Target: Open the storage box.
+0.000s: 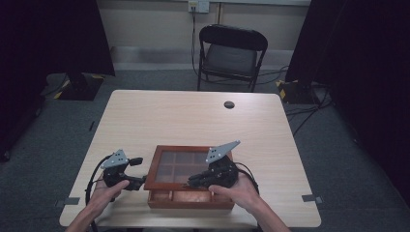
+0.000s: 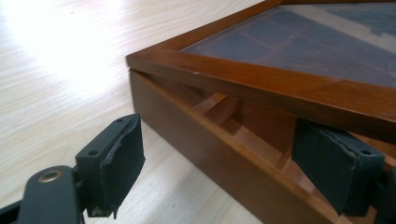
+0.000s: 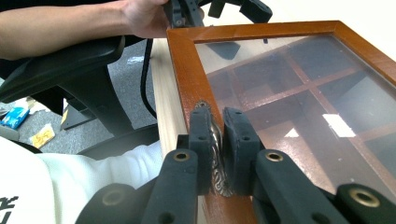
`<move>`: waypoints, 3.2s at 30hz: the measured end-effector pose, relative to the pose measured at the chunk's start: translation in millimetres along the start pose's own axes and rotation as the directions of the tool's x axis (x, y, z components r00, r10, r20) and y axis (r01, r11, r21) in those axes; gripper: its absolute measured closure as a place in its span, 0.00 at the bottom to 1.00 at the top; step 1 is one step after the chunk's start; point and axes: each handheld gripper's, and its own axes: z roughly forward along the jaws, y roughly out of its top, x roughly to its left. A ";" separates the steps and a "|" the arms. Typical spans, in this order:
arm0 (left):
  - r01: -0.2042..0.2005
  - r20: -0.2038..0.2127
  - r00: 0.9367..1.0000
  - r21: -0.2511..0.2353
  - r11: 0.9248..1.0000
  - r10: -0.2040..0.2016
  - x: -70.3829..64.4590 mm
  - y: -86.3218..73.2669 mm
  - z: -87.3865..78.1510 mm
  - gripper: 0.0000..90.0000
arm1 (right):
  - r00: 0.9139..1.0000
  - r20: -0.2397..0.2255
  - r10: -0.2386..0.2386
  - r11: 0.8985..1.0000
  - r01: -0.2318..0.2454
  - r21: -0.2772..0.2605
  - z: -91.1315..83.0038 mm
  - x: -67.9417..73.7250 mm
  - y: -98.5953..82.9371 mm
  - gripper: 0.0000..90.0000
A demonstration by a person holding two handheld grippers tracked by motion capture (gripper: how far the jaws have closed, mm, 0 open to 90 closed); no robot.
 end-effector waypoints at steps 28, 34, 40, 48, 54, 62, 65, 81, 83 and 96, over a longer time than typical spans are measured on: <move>-0.028 0.024 0.999 -0.032 0.999 0.029 -9.5 6.2 3.9 0.18 | 0.990 0.115 0.078 0.987 -0.060 -0.148 -30.2 -10.7 -11.9 0.50; -0.022 0.025 0.999 -0.041 0.999 0.023 -8.3 9.1 2.9 0.17 | 0.981 0.146 0.130 0.979 -0.104 -0.176 -44.3 -16.6 -28.3 0.38; -0.009 0.023 1.000 -0.064 0.998 0.010 -8.0 12.2 1.9 0.18 | 0.978 0.137 0.156 0.970 -0.125 -0.207 -53.7 -18.4 -36.0 0.27; 0.006 0.021 1.000 -0.075 0.997 -0.004 -7.4 15.0 1.0 0.18 | 0.978 0.157 0.137 0.975 -0.105 -0.198 -57.9 -17.1 -41.8 0.18; 0.023 0.022 1.000 -0.099 0.995 -0.021 -6.3 20.3 0.1 0.19 | 0.974 0.173 0.144 0.972 -0.106 -0.210 -60.2 -18.9 -47.5 0.17; 0.020 0.028 0.999 -0.105 0.994 -0.017 -4.0 26.8 0.9 0.18 | 0.974 0.189 0.126 0.973 -0.084 -0.215 -63.2 -19.7 -47.8 0.17; 0.024 0.027 0.999 -0.102 0.994 -0.022 -3.5 27.1 1.4 0.17 | 0.974 0.187 0.125 0.973 -0.085 -0.213 -63.8 -20.7 -47.7 0.16; 0.024 0.019 1.000 -0.105 0.994 -0.022 -2.5 40.0 2.4 0.18 | 0.973 0.207 0.100 0.972 -0.052 -0.228 -65.9 -23.0 -43.9 0.17; 0.011 0.017 1.000 -0.098 0.995 -0.009 -3.0 42.0 2.6 0.19 | 0.971 0.218 0.100 0.973 -0.050 -0.224 -66.1 -23.1 -42.2 0.17; 0.040 0.037 0.999 -0.129 0.991 -0.035 1.0 45.6 3.7 0.27 | 0.965 0.233 0.116 0.972 -0.062 -0.228 -68.0 -36.0 -38.8 0.18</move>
